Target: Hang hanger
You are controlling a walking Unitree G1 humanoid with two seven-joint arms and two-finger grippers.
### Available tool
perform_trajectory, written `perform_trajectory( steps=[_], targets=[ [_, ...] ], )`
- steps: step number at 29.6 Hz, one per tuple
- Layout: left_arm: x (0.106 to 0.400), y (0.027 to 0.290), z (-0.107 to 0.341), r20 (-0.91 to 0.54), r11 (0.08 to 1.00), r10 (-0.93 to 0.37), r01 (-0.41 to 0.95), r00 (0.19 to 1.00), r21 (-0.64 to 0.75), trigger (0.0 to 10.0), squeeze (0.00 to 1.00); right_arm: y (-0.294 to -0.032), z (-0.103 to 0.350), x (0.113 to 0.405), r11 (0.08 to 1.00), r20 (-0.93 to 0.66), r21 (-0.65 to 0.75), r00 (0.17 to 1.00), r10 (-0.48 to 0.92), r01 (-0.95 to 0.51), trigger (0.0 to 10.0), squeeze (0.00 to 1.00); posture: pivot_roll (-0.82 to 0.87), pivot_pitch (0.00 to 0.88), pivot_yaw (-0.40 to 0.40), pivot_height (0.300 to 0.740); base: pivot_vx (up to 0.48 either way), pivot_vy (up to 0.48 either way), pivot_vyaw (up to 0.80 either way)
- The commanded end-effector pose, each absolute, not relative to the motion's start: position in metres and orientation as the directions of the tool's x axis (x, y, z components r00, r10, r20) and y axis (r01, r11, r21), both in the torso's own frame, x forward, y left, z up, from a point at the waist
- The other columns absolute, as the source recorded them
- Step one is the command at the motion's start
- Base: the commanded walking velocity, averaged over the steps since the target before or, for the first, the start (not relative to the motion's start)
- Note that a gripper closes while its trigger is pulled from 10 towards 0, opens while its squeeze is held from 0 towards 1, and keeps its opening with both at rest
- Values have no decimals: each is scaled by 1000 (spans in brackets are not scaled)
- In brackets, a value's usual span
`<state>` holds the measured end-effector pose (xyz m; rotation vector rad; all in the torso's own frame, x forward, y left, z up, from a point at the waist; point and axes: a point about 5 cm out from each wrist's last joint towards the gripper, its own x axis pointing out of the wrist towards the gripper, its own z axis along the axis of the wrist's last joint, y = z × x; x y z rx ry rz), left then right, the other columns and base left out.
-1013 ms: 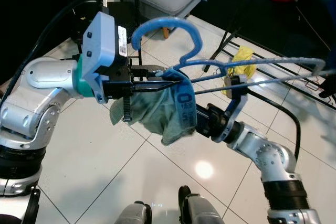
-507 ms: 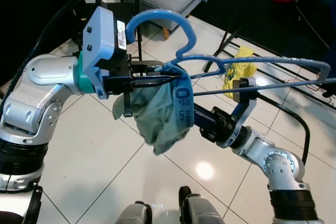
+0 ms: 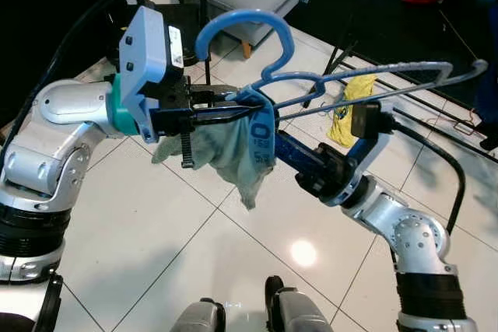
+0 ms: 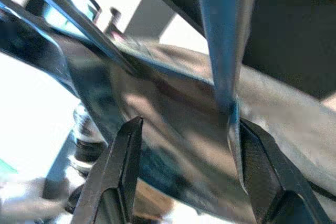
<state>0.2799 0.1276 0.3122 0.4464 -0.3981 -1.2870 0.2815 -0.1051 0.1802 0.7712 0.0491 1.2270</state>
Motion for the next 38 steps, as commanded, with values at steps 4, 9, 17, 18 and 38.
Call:
perform_trajectory(
  steps=[4, 9, 17, 18, 38],
  targets=[
    [275, 124, 320, 44, 191, -979, 816, 200, 545, 10000, 0, -98, 145, 287, 277, 145, 571, 427, 893, -773, 10000, 0, 42, 129, 80, 740, 0, 0, 0],
    [272, 121, 324, 63, 184, -982, 818, 178, 546, 10000, 0, -95, 127, 297, 376, 38, 583, 487, 873, -720, 10000, 0, 46, 131, 77, 740, 0, 0, 0],
    [259, 117, 345, 129, 166, -985, 818, 113, 551, 10000, 0, -91, 110, 324, 552, -117, 576, 608, 785, -603, 10000, 0, 55, 132, 73, 740, 0, 0, 0],
    [259, 117, 345, 129, 166, -985, 818, 113, 551, 10000, 0, -91, 110, 324, 552, -117, 576, 608, 785, -603, 10000, 0, 55, 132, 73, 740, 0, 0, 0],
    [276, 138, 380, 165, 279, -960, 705, 227, 652, 10000, 0, -125, 85, 313, 642, -209, 559, 660, 721, -524, 10000, 0, 53, 132, 81, 740, 0, 0, 0]
  ],
)
